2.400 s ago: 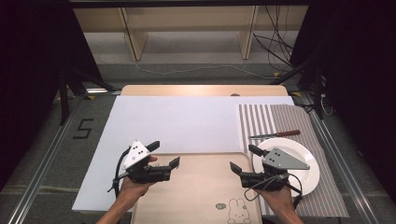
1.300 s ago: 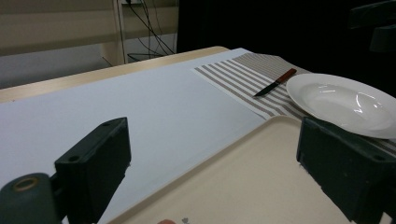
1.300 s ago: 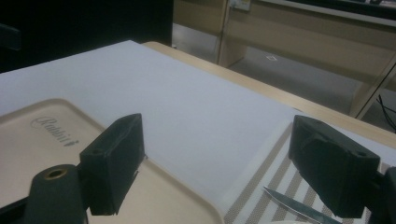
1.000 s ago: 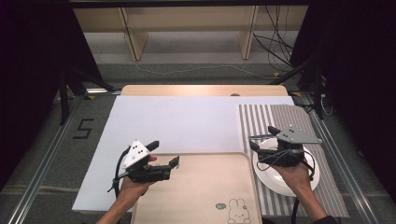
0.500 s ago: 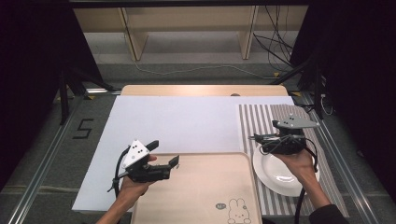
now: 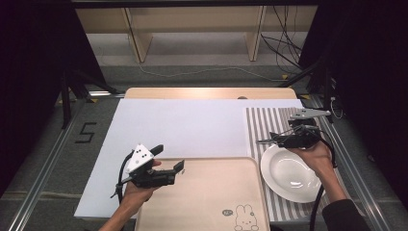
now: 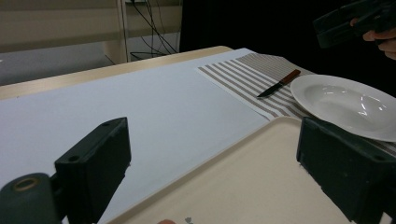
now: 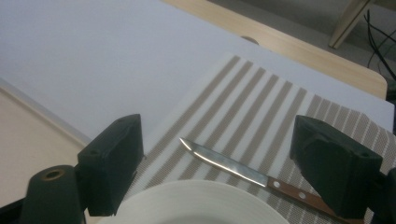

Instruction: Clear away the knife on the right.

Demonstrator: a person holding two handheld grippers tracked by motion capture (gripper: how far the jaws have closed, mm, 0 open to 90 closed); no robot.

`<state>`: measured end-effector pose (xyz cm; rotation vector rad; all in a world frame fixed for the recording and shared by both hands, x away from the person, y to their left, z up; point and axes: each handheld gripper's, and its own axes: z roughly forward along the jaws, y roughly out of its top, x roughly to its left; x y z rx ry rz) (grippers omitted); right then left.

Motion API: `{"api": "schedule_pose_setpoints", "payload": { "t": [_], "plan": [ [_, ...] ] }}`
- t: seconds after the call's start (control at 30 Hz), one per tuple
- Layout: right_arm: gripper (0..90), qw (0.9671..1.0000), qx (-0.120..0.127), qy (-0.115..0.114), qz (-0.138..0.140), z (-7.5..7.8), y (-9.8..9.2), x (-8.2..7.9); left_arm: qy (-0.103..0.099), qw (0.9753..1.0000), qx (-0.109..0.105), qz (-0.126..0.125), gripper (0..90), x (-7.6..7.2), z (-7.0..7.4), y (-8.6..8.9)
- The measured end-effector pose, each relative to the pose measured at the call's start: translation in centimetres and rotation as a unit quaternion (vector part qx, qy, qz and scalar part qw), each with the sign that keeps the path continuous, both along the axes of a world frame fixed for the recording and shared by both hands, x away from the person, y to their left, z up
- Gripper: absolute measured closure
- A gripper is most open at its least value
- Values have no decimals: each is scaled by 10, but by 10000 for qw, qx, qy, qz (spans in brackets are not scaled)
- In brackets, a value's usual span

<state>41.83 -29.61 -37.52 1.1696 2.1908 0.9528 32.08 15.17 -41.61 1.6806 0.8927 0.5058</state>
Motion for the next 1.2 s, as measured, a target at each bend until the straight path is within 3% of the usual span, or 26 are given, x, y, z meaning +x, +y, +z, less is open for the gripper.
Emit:
{"api": "schedule_pose_setpoints", "payload": {
  "t": [0.13,0.17,0.33,0.37,0.47,0.5,0.57,0.77,0.8,0.83,0.9,1.03,1.2],
  "plan": [
    [185,9995,-124,263,-137,-7,-11,13,-5,10000,-3,3,99,0,0,0],
    [183,9987,-192,427,-203,-12,-16,21,4,10000,2,6,99,0,0,0],
    [183,9968,-336,666,-279,-18,-23,34,14,10000,-4,7,99,1,0,0],
    [188,9955,-350,823,-304,-21,-27,42,15,10000,-12,10,99,1,0,0],
    [194,9942,-357,967,-320,-24,-31,49,7,10000,-8,1,99,1,0,0],
    [193,9916,-383,1181,-353,-30,-36,58,7,10000,-5,-3,99,1,0,-1],
    [195,9897,-452,1301,-379,-34,-39,66,5,10000,-17,-5,99,1,0,-1],
    [221,9833,-743,1604,-436,-45,-45,82,10,10000,-16,8,100,1,0,-1],
    [221,9833,-743,1604,-436,-45,-45,82,10,10000,-16,8,100,1,0,-1],
    [222,9804,-764,1746,-504,-49,-49,88,7,10000,-12,-2,100,0,0,-1],
    [224,9797,-751,1780,-534,-51,-51,89,12,10000,-9,-5,100,0,0,-1],
    [232,9749,-846,1975,-590,-62,-61,96,16,10000,11,-15,100,1,-1,-2],
    [234,9736,-741,2072,-603,-64,-65,99,23,10000,5,-15,101,1,-1,-2]
  ]
}}
